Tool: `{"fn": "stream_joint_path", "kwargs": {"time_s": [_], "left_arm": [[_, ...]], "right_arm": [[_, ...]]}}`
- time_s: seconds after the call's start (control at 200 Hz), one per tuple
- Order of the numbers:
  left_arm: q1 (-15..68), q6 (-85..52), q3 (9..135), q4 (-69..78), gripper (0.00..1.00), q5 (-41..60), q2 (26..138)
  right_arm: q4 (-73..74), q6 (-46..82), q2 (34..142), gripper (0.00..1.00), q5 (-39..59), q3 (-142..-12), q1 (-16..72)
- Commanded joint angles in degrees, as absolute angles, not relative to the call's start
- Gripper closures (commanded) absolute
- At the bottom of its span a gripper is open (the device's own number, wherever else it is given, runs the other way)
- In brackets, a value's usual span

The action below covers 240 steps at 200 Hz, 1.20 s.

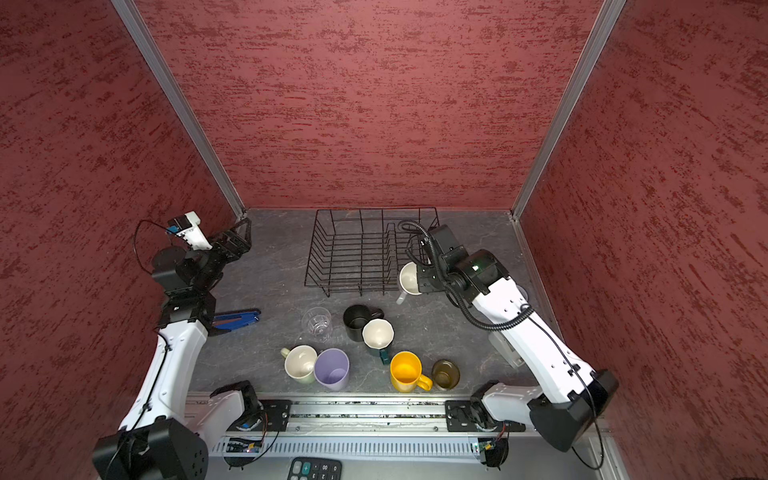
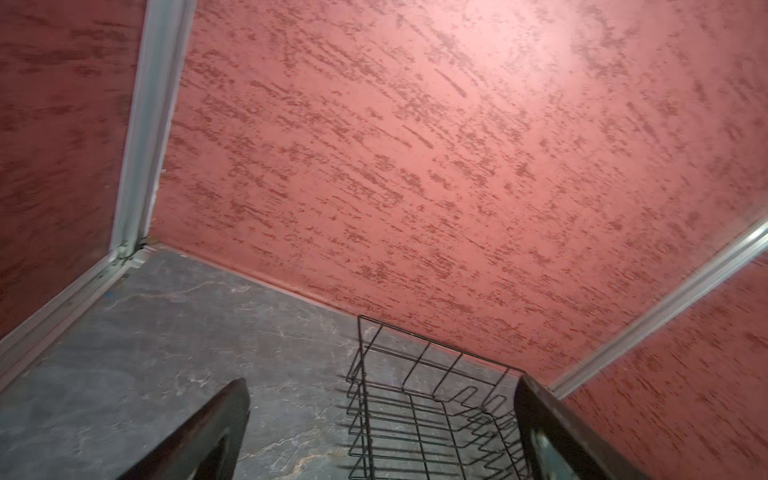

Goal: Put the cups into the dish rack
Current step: 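Carry the white mug over the rack while the left gripper reaches toward it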

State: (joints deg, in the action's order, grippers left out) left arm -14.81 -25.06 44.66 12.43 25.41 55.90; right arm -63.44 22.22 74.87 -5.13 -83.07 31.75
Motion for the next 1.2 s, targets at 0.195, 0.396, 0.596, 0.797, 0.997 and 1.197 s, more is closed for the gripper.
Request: {"fn": "stream_joint_path", "kwargs": {"time_s": [0.195, 0.396, 0.596, 0.797, 0.997, 1.197], "left_arm": [[0.1, -1.1, 44.5, 15.6, 0.00, 33.0, 53.2], [10.0, 12.1, 42.6, 15.8, 0.00, 40.2, 53.4], [15.5, 14.4, 42.5, 24.4, 0.00, 42.6, 58.8], [19.5, 17.1, 44.3, 33.3, 0.00, 44.6, 67.3], [21.2, 17.5, 46.3, 38.9, 0.00, 46.9, 73.9], [21.4, 16.9, 48.4, 43.8, 0.00, 48.2, 79.1]], "right_arm": [[-39.7, 22.2, 80.7, 1.00, 14.1, -86.0, 23.1], [-31.2, 26.0, 79.5, 1.00, 25.0, -82.9, 17.8], [-22.6, 31.7, 77.2, 1.00, 36.8, -77.8, 13.3], [-20.3, 34.0, 76.2, 1.00, 44.4, -75.9, 10.9], [-20.4, 35.4, 76.5, 1.00, 49.9, -76.1, 10.3], [-18.0, 38.7, 77.2, 1.00, 55.7, -75.9, 10.3]]}}
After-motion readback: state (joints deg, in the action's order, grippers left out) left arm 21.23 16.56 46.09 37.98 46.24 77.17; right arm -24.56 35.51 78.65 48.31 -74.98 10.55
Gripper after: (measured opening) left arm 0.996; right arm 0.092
